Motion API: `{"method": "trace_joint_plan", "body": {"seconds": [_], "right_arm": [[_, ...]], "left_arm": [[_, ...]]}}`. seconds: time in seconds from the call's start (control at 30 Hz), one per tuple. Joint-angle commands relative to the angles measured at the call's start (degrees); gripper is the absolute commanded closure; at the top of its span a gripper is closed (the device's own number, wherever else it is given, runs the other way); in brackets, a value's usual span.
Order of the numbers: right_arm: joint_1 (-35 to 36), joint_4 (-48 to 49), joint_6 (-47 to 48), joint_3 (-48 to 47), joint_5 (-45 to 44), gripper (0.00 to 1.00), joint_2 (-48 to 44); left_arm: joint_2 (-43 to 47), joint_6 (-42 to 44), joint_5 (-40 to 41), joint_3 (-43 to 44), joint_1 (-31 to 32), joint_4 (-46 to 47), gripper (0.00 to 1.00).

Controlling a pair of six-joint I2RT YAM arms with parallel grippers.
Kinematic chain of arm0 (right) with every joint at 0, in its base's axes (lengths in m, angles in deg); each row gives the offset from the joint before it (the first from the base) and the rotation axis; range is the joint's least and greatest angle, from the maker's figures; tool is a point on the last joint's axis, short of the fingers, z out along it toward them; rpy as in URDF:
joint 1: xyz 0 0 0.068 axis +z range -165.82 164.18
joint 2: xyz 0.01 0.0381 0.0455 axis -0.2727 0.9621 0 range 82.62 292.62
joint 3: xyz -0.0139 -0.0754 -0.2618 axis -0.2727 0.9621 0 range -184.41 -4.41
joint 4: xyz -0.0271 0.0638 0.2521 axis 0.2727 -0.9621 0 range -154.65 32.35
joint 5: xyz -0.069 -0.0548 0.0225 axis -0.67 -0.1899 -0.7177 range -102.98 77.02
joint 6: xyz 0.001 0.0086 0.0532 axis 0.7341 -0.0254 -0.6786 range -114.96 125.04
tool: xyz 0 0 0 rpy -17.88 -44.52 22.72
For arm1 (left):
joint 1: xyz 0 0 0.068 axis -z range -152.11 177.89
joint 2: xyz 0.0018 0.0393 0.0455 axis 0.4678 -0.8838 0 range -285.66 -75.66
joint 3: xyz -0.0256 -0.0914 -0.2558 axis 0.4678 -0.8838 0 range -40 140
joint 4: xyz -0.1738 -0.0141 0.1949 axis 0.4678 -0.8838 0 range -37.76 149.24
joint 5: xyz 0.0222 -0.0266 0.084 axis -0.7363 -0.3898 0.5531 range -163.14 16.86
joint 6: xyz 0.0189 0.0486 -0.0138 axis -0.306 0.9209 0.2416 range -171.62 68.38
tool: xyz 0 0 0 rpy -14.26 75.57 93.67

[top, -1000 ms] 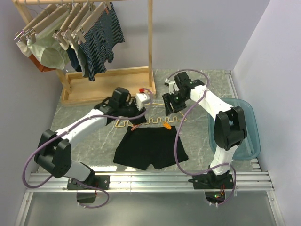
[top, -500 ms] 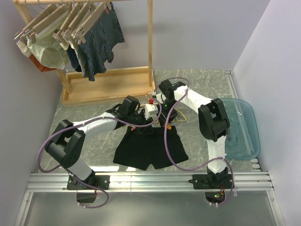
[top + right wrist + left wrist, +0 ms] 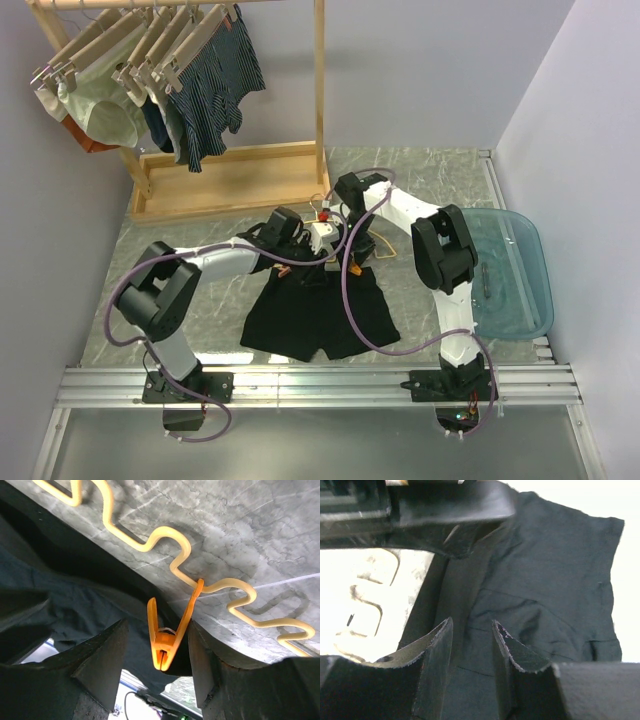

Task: Clip the underwear to the hanger

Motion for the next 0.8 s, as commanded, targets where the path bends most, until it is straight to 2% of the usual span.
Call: {"method": "trace_joint_plan", "body": {"seconds": [0.0, 0.3, 0.47, 0.6, 0.77], "right_arm": [[-0.21, -1.24, -0.35, -3.20, 1.35, 0.42, 1.01], [-0.30, -1.42, -0.79, -3.47, 0.12, 0.42, 1.98], [-0.56, 1.65, -0.79, -0.49, -0.24, 0.42, -4.06], [-1.35, 3.85, 0.00, -2.05, -0.85, 0.42, -9.09], [-1.70, 6.14, 1.84, -8.11, -6.20, 0.43, -9.27]], "left_arm": [[-1.90, -1.48, 1.56, 2.89, -0.06, 0.77, 0.58], [-3.76, -3.07, 2.62, 4.21, 0.03, -0.03, 0.60], [1.86, -5.00, -1.77, 1.23, -1.64, 3.04, 0.59], [6.34, -4.99, -4.93, 2.89, -3.91, -1.43, 0.58], [8.98, -3.16, -5.56, 5.70, -6.82, -6.69, 0.56]]}}
